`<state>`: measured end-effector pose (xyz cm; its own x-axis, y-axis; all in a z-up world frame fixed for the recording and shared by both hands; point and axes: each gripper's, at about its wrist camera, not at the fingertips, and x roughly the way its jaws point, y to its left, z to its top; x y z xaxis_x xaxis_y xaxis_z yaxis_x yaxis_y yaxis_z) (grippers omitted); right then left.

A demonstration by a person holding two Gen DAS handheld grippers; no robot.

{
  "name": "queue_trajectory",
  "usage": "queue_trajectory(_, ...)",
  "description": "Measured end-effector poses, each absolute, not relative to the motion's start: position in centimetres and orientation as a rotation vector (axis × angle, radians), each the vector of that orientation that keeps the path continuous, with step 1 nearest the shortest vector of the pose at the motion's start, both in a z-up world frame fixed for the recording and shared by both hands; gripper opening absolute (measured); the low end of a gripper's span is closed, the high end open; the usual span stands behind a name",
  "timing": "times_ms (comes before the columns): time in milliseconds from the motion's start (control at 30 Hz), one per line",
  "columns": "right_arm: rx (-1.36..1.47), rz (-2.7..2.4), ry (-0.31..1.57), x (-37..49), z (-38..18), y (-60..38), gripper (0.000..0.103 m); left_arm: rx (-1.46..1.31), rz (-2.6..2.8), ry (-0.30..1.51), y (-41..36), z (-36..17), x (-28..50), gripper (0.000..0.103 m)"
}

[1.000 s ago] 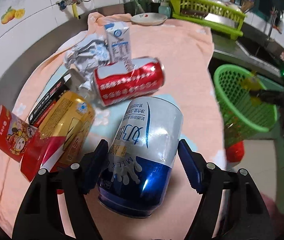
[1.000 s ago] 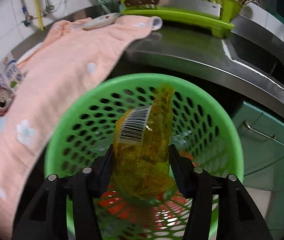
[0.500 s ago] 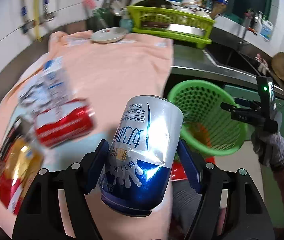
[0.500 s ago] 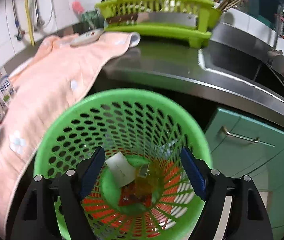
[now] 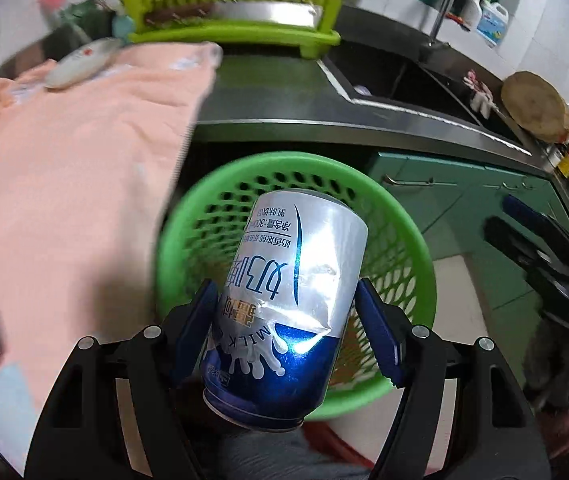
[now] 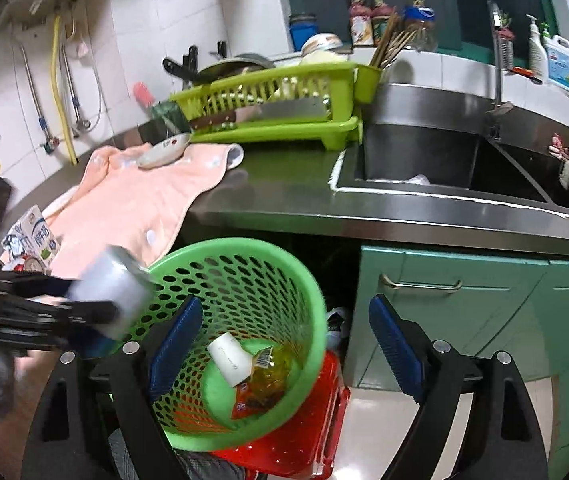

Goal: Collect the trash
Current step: 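Grasp the blue-white milk can with the left gripper and drop it into the wastebasket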

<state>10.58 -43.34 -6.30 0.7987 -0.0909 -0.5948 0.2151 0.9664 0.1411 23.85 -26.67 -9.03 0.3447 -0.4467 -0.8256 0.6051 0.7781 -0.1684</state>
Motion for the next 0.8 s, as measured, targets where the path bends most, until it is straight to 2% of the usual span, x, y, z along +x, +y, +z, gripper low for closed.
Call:
queue_trajectory(400,0.236,-0.172,0.634,9.2,-8.5,-45.0,0.082,0.202,-0.669,1.242,-35.3,-18.2,26.0,0.069)
queue_trajectory(800,0.277,-0.163,0.658,9.2,-9.8,-45.1,0.082,0.213,-0.652,1.289,-37.9,-20.5,26.4,0.071)
